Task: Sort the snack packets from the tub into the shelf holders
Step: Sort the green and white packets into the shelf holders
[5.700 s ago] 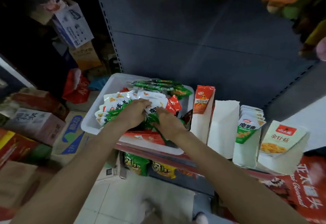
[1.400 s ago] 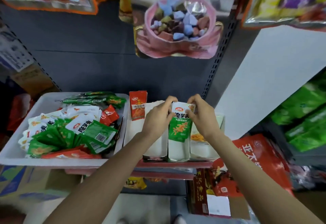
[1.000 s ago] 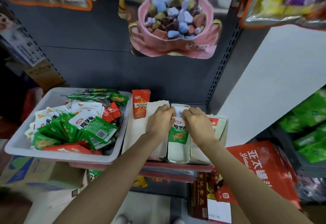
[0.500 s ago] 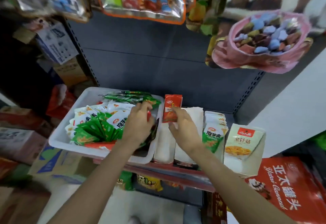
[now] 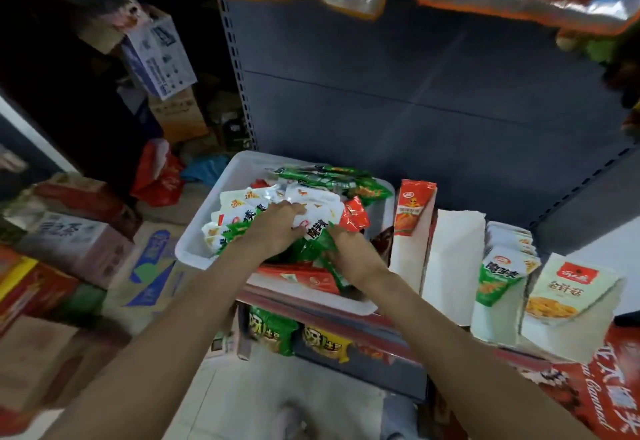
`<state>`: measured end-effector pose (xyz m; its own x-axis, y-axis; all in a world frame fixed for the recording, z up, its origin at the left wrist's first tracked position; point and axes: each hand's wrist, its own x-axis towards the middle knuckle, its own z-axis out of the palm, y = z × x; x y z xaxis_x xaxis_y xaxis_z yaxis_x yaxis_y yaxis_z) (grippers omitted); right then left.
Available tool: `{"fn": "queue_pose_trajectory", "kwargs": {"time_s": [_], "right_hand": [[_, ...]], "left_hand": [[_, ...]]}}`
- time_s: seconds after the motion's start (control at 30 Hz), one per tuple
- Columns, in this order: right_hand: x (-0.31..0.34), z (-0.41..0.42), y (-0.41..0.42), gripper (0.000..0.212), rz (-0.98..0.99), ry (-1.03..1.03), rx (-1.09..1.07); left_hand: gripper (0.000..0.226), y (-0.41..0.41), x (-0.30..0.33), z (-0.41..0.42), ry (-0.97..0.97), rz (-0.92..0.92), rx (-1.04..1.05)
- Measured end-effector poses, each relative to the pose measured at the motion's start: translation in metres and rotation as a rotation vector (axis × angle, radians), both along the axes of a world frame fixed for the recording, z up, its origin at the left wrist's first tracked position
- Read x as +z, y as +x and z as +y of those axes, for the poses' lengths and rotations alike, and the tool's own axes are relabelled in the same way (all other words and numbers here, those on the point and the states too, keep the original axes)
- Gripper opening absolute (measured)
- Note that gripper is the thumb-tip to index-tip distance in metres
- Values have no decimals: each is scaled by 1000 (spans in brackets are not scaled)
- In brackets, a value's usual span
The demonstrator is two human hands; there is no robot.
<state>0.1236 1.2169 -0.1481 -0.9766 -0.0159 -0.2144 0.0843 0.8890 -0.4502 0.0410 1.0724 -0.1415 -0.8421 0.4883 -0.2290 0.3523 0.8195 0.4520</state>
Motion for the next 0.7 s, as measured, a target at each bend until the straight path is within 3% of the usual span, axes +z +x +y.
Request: {"fn": "queue_pose_trajectory", "kwargs": {"time_s": [0.1, 0.2, 0.33, 0.4, 0.47, 0.53, 0.6, 0.7], "right_hand": [[2, 3, -1, 19, -8, 121, 90], [5, 6, -1, 29, 86, 192, 29], [17, 18, 1, 26, 252, -131, -266], [22, 27, 5, 20, 257, -361, -396], [29, 38, 13, 25, 229, -679, -507], [34, 50, 22, 28, 177, -866, -559], [35, 63, 32, 24, 163, -918, -556], [35, 87, 47, 23, 232, -840, -551]], "left_hand": [[38, 4, 3, -2, 167, -8, 41], [35, 11, 10, 5, 345, 23, 93], [58, 17, 13, 20, 509, -32, 181], [65, 21, 14, 30, 528, -55, 162], [65, 25, 16, 42, 555, -98, 123], [64, 31, 19, 56, 615, -162, 123], [63, 36, 21, 70, 693, -191, 137], [62, 47, 27, 94, 773, -231, 94]]}}
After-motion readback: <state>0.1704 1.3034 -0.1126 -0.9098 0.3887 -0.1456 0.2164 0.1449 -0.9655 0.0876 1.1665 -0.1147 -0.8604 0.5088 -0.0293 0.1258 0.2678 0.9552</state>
